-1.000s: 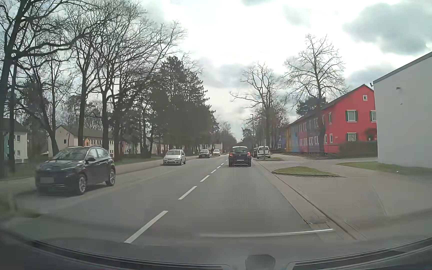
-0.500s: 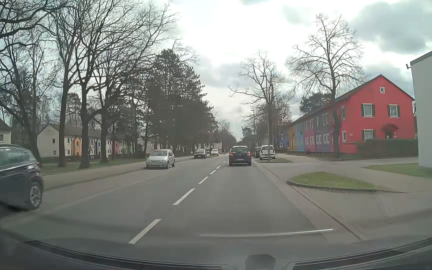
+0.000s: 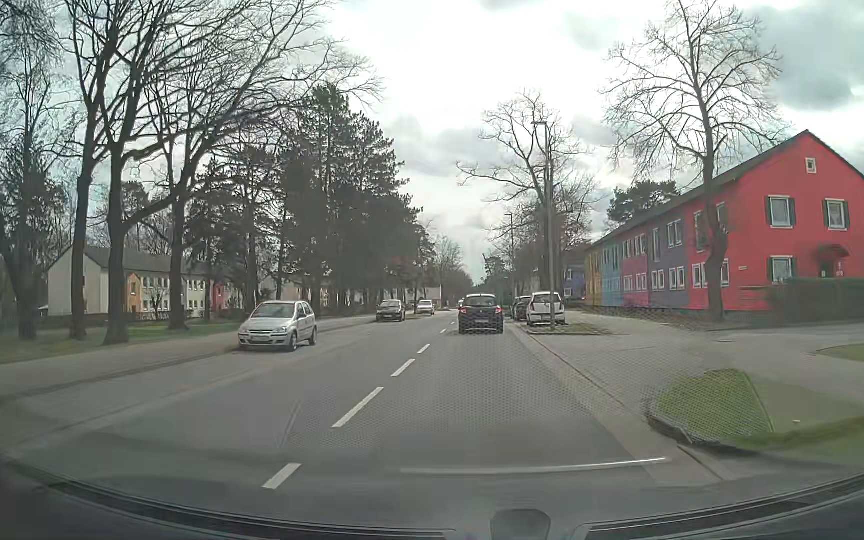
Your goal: Follow the waypoints while adhering to traffic rules and regulations
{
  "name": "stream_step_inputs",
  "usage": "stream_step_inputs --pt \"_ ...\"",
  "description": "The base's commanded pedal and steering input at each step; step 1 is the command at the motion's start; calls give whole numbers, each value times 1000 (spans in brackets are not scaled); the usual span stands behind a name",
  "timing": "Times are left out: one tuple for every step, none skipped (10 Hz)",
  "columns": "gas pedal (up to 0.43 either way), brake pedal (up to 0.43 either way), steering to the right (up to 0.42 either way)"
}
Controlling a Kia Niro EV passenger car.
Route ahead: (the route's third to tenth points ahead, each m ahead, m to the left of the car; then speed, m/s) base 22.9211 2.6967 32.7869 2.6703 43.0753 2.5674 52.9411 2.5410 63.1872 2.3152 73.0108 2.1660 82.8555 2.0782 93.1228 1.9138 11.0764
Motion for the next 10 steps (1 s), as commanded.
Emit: stream_step_inputs --pt "189 0 3" --pt "177 0 3" --pt "177 0 3" --pt "177 0 3" --pt "177 0 3" --pt "169 0 3" --pt "169 0 3" --pt "169 0 3" --pt "169 0 3" --pt "157 0 3"
